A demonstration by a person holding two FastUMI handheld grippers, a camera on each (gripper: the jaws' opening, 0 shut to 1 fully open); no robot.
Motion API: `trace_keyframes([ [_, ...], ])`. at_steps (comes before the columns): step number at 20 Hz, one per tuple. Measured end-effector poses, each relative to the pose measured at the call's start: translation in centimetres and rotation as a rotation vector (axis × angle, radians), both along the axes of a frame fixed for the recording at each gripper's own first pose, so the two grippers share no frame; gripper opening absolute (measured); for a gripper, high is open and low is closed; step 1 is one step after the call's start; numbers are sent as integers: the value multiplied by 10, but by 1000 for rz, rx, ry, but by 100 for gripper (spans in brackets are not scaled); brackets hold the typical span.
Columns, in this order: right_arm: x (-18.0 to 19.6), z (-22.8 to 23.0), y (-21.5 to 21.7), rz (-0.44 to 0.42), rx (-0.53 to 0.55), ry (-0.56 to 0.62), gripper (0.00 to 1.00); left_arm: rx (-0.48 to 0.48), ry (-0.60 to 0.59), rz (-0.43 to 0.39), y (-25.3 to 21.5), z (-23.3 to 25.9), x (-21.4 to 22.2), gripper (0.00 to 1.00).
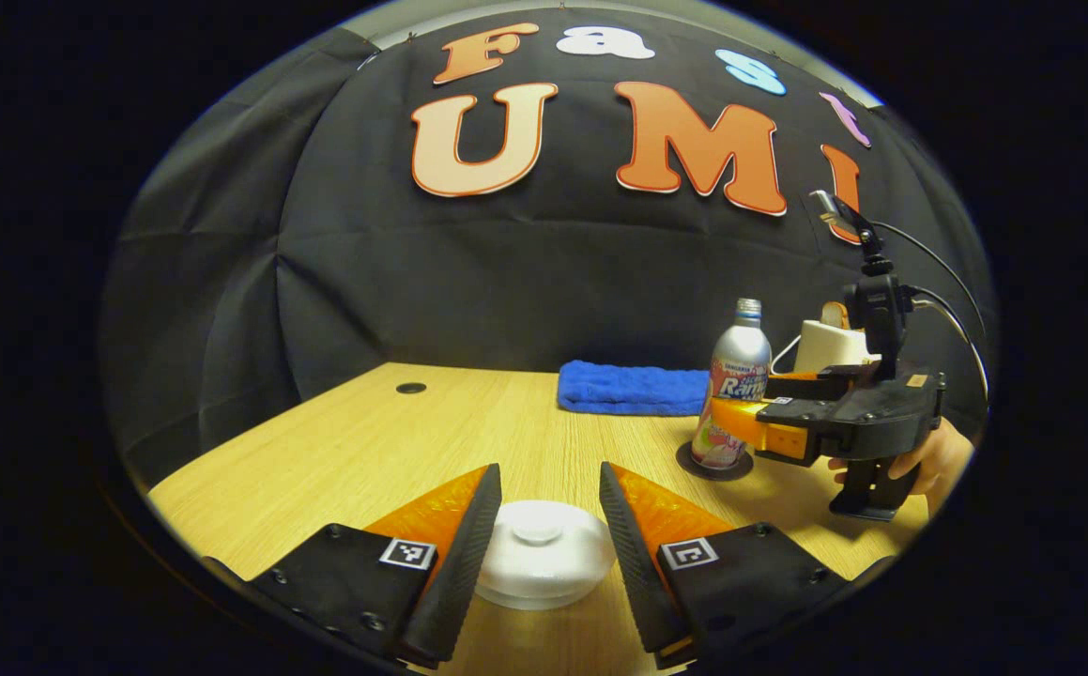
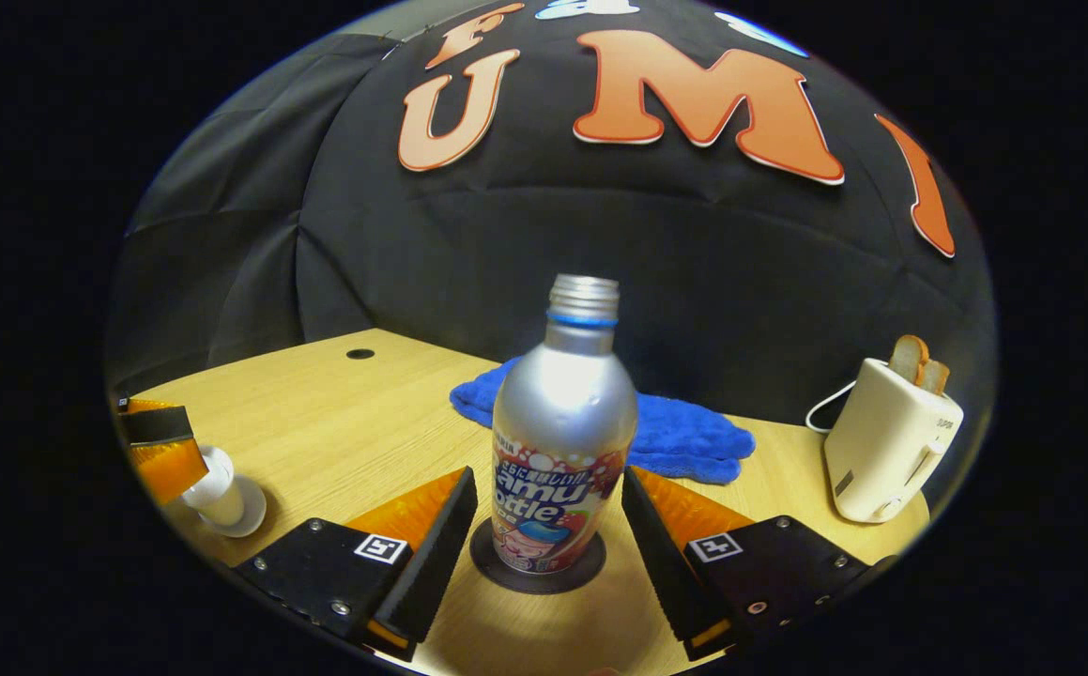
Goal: Open the teacup lid with one hand, grasp the water bottle and pour water into the teacup with the other hand; after pouring, place the water bottle on the coaster and then close the teacup lid.
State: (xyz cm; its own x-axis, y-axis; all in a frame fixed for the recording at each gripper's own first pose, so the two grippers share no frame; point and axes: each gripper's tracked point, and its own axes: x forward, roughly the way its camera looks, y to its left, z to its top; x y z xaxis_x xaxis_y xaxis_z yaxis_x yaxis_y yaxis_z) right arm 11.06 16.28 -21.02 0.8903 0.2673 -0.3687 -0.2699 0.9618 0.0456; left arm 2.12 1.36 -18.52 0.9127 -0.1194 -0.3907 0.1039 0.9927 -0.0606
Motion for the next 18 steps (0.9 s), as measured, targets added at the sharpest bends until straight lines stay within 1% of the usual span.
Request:
trace_keyframes([
  [1,-4,10,-6,-11,2,-19,94,7,-23,7,1,9,1,71],
  [2,-8,20,-12,-22,1,-43,94,12,-45,15,1,16,2,77],
  [3,-13,32,-18,-34,-3,-71,94,18,-66,19,1,26,3,74],
  [4,-18,43,-24,-45,-11,-100,94,21,-89,25,2,36,2,77],
  [5,-23,55,-30,-56,-20,-131,94,18,-112,28,1,47,3,74],
  [6,-33,68,-37,-67,-31,-158,94,12,-134,31,-1,58,2,77],
  [7,-42,77,-43,-81,-38,-179,94,7,-160,35,-1,71,2,78],
  [8,-51,85,-50,-100,-38,-193,94,6,-180,46,-1,81,1,82],
  [10,-71,100,-57,-120,-6,-215,95,-3,-221,53,-3,102,-2,84],
  [11,-79,109,-59,-123,15,-228,95,-11,-242,55,-6,111,-2,90],
  [13,-93,124,-70,-135,31,-256,96,-17,-280,51,-11,128,-4,90],
  [14,-99,129,-75,-144,34,-270,96,-19,-296,45,-14,135,-5,97],
  [16,-109,139,-84,-160,37,-296,96,-20,-324,47,-16,147,-9,100],
  [18,-117,145,-94,-179,41,-315,96,-26,-346,51,-18,157,-13,100],
])
